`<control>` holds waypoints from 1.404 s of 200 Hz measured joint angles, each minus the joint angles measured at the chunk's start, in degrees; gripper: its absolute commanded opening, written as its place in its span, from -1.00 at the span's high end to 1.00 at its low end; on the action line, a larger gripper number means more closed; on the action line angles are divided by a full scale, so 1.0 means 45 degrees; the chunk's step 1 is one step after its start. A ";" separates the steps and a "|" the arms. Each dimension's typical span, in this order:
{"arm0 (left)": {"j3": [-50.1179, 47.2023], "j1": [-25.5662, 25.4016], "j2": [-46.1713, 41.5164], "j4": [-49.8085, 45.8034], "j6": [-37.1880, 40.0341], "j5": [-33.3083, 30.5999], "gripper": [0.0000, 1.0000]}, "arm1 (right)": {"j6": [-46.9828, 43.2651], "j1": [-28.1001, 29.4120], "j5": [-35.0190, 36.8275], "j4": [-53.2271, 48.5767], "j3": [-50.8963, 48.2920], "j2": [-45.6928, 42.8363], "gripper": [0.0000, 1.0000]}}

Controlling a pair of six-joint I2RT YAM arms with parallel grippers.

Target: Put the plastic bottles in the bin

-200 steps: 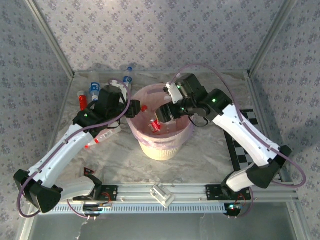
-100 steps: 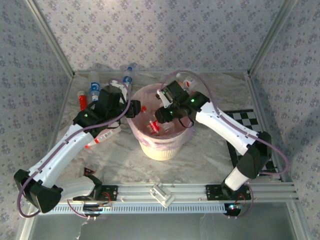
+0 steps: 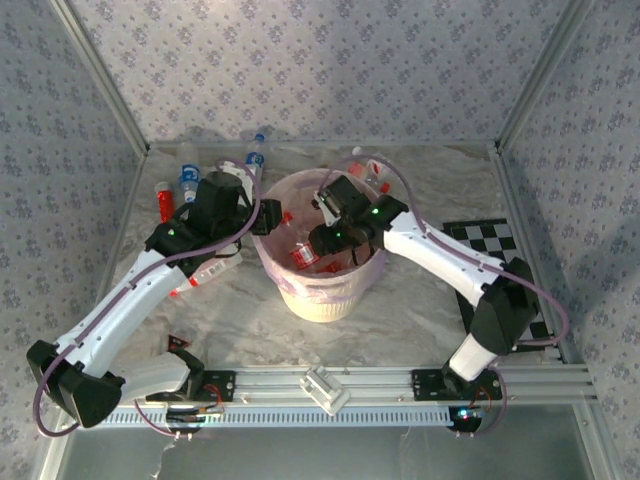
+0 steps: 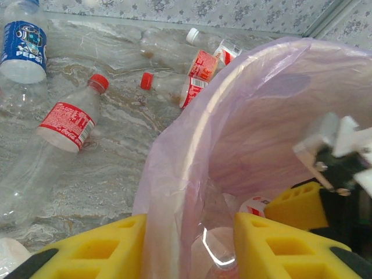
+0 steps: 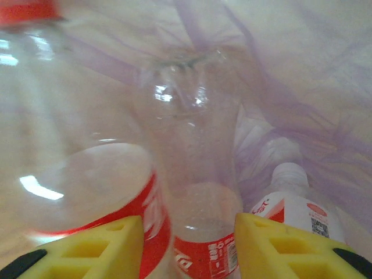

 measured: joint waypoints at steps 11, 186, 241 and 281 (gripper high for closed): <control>0.0000 0.0000 0.0000 0.0000 0.0005 0.0000 0.16 | -0.0015 0.0063 0.0248 -0.0359 0.0466 -0.0204 0.03; 0.1593 -0.0952 0.2108 0.0024 0.0384 0.0913 0.14 | -0.1059 -0.8432 -0.1005 -0.2701 0.0957 -0.6465 -0.35; 0.3400 -0.2327 0.4129 -0.0063 0.1321 0.1511 -0.03 | -0.0743 -1.1589 -0.3925 -0.2710 -0.1598 -0.6975 -0.52; 0.4031 -0.2540 0.4425 -0.0651 0.2123 0.1627 -0.43 | -0.0661 -1.1725 -0.5032 -0.2278 -0.1792 -0.6921 -0.58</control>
